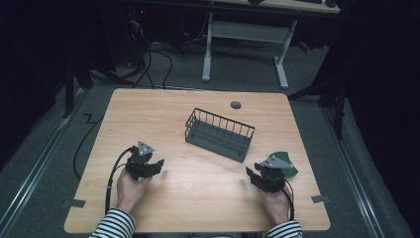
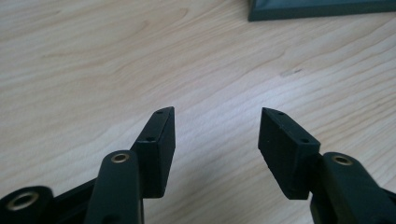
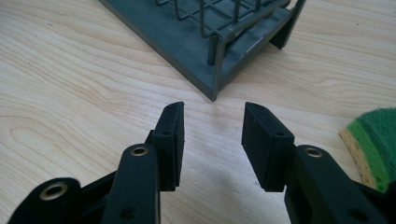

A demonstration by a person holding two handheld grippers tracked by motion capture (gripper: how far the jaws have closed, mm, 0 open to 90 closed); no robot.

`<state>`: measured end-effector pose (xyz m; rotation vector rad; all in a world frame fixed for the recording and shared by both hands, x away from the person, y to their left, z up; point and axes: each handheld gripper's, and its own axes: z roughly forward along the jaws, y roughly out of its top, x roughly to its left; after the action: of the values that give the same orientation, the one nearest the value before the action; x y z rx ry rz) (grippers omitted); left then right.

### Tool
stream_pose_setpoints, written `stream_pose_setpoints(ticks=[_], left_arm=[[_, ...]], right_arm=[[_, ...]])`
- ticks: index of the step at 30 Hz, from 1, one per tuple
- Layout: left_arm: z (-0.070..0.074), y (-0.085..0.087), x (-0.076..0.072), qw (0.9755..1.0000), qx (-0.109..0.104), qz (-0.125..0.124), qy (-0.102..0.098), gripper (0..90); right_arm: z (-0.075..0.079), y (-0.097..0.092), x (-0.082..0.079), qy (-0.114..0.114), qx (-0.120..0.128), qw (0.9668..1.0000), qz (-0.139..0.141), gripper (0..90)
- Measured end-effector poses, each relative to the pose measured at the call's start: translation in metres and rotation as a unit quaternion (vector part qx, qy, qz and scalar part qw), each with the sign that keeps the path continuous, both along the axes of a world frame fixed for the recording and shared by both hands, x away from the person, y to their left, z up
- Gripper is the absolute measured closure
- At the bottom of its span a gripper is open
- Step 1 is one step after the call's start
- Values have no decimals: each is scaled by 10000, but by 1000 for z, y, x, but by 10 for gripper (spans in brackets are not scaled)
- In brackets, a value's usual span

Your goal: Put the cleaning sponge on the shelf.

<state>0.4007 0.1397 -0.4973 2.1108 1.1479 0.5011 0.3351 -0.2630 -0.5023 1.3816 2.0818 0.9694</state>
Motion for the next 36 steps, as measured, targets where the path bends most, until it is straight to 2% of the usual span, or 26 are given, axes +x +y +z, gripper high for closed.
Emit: stream_pose_setpoints(ticks=[3, 8, 14, 17, 19, 23, 25, 31, 32, 36], left_arm=[[5, -8, 9, 10000, 52, -64, -14, 480], [10, -21, 26, 9999, 34, -158, 14, 499], [14, -37, 43, 9996, 27, -281, 3, 513], [13, -43, 51, 9997, 55, -258, 17, 512], [12, -45, 56, 9997, -57, -238, 22, 530], [9, -53, 66, 9996, 40, -264, 87, 545], [9, -57, 69, 9996, 20, -276, 20, 558], [8, -71, 78, 9992, 146, -377, 50, 569], [7, -72, 79, 9992, 128, -382, 24, 577], [1, -74, 85, 9993, 89, -324, 131, 596]], right_arm=[[2, 3, 3, -17, 15, 10000, 31, 603], [4, 3, 12, 113, 88, 9999, -36, 618], [6, 3, 23, 128, 171, 9997, -97, 651], [5, 5, 28, 153, 159, 9997, -88, 669], [6, 6, 31, 188, 146, 9997, -96, 683], [5, 9, 37, 212, 110, 9997, -86, 707], [4, 10, 39, 250, 113, 9996, -101, 719], [2, 11, 43, 285, 64, 9995, -76, 742], [2, 11, 43, 293, 75, 9995, -87, 746], [2, 13, 45, 310, 50, 9995, -84, 759]])
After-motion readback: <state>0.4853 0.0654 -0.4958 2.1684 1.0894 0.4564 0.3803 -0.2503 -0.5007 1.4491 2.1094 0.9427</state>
